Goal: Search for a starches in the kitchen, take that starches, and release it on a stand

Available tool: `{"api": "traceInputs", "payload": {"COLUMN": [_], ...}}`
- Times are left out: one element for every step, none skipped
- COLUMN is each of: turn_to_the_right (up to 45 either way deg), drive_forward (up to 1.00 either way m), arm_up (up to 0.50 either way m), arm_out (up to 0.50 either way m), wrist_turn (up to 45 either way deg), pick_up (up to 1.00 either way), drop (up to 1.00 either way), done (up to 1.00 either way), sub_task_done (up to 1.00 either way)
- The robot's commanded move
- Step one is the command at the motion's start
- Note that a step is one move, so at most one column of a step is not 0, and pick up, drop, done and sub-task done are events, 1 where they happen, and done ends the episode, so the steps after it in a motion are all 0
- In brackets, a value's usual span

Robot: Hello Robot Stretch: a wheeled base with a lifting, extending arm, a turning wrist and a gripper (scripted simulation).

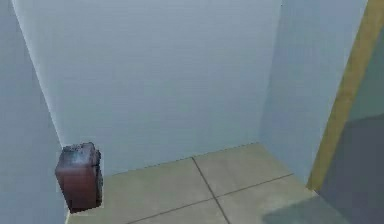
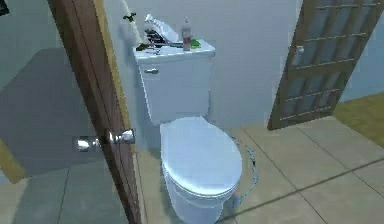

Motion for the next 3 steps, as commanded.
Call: {"api": "traceInputs", "payload": {"turn_to_the_right": [0.0,45.0,21.0], "drive_forward": [0.80,0.00,0.00], "arm_up": [0.00,0.00,0.00], "arm_out": [0.00,0.00,0.00], "wrist_turn": [0.0,0.0,0.0], "pick_up": [0.00,0.00,0.00], "drop": [0.00,0.00,0.00], "done": [0.00,0.00,0.00], "sub_task_done": [0.00,0.00,0.00]}}
